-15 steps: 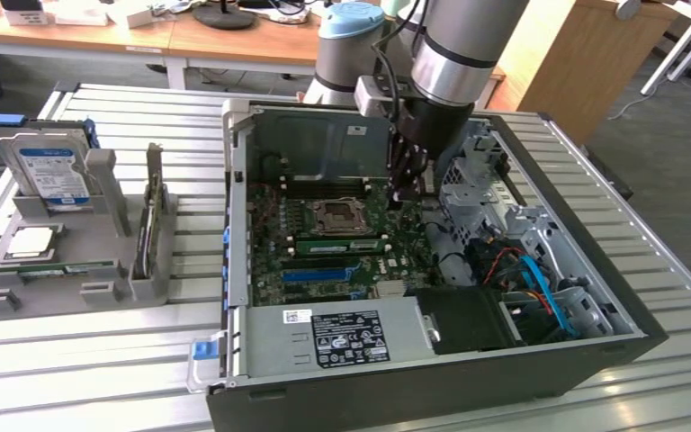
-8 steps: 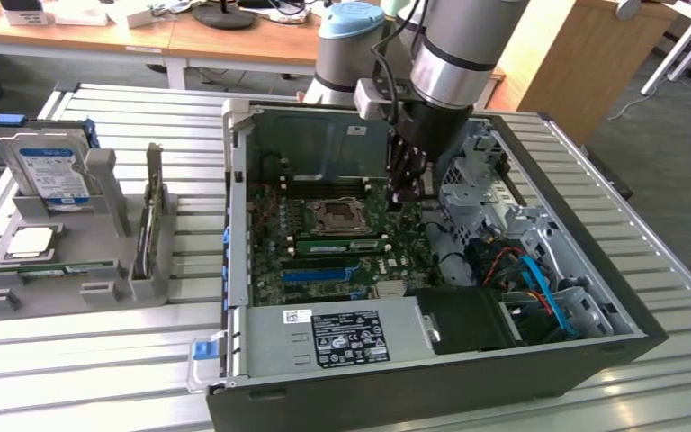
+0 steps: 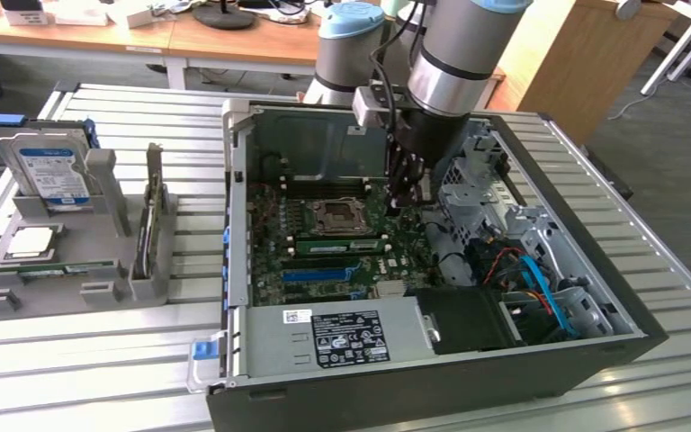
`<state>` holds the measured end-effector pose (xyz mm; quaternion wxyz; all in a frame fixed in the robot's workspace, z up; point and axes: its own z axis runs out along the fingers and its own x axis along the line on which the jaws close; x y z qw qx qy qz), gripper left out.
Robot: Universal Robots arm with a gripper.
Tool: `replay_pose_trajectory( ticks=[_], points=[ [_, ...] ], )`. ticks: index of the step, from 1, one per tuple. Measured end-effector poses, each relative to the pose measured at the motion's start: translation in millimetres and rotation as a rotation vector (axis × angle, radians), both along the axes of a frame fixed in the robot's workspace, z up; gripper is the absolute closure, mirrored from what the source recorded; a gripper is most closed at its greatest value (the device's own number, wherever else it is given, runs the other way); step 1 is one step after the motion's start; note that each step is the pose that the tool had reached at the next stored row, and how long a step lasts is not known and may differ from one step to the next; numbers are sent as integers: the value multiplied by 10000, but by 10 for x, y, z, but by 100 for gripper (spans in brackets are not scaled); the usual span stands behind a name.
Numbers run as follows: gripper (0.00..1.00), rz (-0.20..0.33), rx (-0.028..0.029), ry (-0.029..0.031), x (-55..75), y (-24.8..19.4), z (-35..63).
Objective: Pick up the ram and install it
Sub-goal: 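Press down the ram until it locks into place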
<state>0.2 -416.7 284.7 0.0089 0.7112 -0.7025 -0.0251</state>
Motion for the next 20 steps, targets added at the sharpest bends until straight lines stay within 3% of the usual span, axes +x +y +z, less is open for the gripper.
replay_pose_trajectory(
  ticks=[20],
  points=[
    [89, -1, 0, -1, 0, 0, -186]
  ],
)
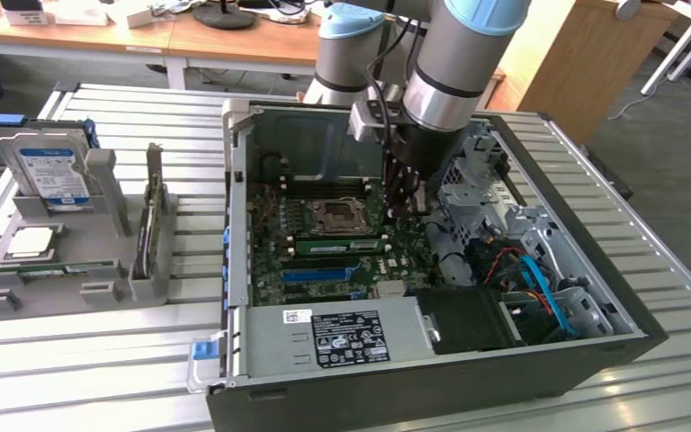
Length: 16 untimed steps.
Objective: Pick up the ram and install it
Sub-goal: 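Press down the ram until it locks into place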
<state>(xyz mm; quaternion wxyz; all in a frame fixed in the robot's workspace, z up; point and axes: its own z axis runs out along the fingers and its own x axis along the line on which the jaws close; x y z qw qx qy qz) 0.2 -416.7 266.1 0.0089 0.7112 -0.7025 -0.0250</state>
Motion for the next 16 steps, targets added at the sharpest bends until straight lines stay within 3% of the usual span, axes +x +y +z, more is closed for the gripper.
replay_pose_trajectory(
  ticks=[16],
  points=[
    [89, 0, 1, -1, 0, 0, -116]
  ],
)
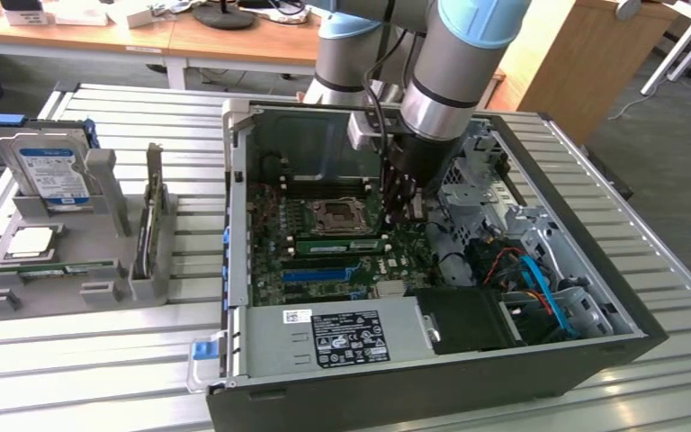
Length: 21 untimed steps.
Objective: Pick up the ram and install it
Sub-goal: 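Press down the ram until it locks into place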
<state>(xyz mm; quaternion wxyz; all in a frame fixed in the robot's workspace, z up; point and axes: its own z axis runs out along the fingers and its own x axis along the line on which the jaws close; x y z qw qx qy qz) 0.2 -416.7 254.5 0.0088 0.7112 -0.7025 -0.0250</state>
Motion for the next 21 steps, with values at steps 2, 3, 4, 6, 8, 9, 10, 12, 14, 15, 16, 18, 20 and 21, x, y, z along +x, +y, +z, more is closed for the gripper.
replay_pose_trajectory(
  ticks=[2, 3, 4, 6, 8, 9, 10, 12, 14, 15, 16, 18, 20, 21],
  points=[
    [89, 0, 0, 0, 0, 0, -14],
    [89, 0, 0, -1, 0, 0, -21],
    [89, 0, -1, 0, 0, 0, -28],
    [89, 0, 1, 0, 0, 0, -42],
    [89, 1, -1, 0, 0, 0, -55],
    [89, 0, 0, 0, 0, 0, -61],
    [89, 0, -1, 0, 0, 0, -66],
    [89, 0, -3, 0, 0, 0, -66],
    [89, 0, -2, 0, 0, 0, -67],
    [89, 0, -1, 0, 0, 0, -67],
    [89, -2, -1, 0, 1, 0, -67],
    [89, -1, 0, 0, 18, 0, -68],
    [89, 0, 0, -1, 37, 0, -68],
    [89, 0, 1, -1, 44, 0, -68]
  ],
)
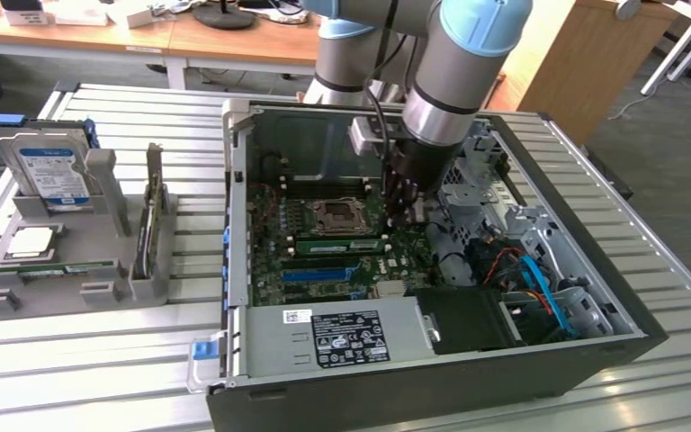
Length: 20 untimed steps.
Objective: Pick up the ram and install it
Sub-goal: 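Press down the ram until it locks into place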
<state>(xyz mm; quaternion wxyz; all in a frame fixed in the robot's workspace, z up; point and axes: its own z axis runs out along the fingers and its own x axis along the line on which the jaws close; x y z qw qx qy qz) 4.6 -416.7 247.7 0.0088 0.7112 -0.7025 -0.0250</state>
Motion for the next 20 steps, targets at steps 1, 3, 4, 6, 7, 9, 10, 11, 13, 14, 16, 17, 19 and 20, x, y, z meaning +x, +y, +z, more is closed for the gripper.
replay_pose_trajectory(
  ticks=[1, 3, 4, 6, 7, 9, 10, 11, 13, 14, 16, 17, 19, 20],
  points=[
    [89, 0, -1, 0, 7, 0, 0],
    [89, 0, -2, 0, 18, 0, 0],
    [89, 0, -1, 0, 19, 0, 0],
    [89, 0, -1, 1, 19, 0, 0],
    [89, -1, 0, 0, 19, 0, 0],
    [89, -1, 0, 0, 19, -1, -12],
    [89, 0, -1, 1, 19, -1, -20],
    [89, -1, -2, 1, 19, -1, -28],
    [89, 0, -3, 1, 19, -1, -31],
    [89, 0, -3, 1, 19, -1, -32],
    [89, -1, 0, 0, 19, 10, -34],
    [89, 0, -1, 0, 19, 22, -36],
    [89, 0, 0, 1, 20, 38, -39],
    [89, 1, 0, 0, 20, 38, -39]
  ],
)
